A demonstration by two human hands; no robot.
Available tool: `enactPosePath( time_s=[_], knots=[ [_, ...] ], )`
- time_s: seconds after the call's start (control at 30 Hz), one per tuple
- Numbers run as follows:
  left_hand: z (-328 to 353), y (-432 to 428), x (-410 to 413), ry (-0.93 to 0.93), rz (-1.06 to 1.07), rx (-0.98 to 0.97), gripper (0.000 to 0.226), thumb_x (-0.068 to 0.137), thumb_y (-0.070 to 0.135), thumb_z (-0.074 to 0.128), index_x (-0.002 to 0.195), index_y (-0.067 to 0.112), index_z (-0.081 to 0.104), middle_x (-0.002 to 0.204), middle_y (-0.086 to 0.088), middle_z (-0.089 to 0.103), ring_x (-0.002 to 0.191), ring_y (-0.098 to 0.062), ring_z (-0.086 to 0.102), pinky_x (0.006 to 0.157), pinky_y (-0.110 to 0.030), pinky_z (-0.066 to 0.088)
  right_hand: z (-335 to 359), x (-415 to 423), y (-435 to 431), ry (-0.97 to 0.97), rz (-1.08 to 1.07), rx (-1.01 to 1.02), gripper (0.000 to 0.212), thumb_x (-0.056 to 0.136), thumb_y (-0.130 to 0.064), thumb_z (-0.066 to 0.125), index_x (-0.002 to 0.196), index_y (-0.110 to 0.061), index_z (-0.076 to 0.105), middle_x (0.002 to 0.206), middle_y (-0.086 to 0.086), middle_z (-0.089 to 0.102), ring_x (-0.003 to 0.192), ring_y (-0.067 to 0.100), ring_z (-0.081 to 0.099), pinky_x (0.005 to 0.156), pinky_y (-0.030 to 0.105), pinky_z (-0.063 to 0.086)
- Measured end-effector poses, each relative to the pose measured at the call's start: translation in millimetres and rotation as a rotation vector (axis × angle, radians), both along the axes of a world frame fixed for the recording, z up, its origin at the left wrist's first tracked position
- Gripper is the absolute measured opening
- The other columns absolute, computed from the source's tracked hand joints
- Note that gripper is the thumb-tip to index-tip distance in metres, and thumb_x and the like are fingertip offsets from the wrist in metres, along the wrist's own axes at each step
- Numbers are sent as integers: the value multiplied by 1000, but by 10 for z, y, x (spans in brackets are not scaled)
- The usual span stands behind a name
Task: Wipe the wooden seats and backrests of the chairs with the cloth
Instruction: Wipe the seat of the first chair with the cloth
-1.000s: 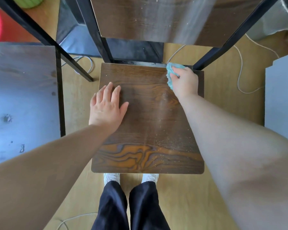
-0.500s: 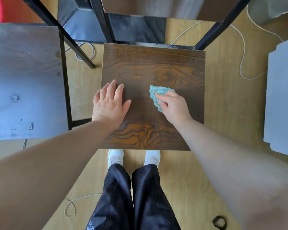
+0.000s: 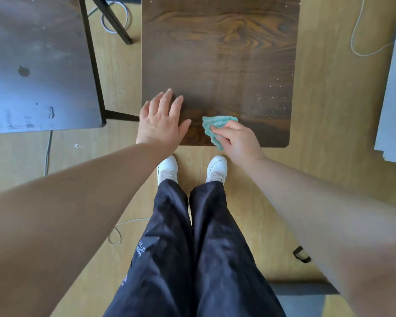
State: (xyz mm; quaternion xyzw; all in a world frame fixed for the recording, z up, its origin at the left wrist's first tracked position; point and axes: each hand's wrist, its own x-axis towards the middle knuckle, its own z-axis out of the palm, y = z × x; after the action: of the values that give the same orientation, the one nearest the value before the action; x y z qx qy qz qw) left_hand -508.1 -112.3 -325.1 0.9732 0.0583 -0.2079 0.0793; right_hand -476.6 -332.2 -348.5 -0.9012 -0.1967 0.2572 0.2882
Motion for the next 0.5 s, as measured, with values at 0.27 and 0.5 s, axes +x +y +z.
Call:
enactPosePath(
  time_s=[0.27,0.5],
  knots=[
    [30,-24,-81,0,3,-4,60,100,50,29,150,17,25,158,-9,21,144,-30,18,117,-48,18,39,-95,1,60,13,13,28,94,-13,61,120,-18,68,96,2,64,85,20,58,75,32,50],
    [20,0,116,-14,-30,14,60,99,51,28,150,18,25,158,-8,22,144,-29,19,117,-49,20,188,50,-5,215,-128,72,29,94,-13,61,122,-18,68,108,-6,62,91,3,55,83,14,47]
  ],
)
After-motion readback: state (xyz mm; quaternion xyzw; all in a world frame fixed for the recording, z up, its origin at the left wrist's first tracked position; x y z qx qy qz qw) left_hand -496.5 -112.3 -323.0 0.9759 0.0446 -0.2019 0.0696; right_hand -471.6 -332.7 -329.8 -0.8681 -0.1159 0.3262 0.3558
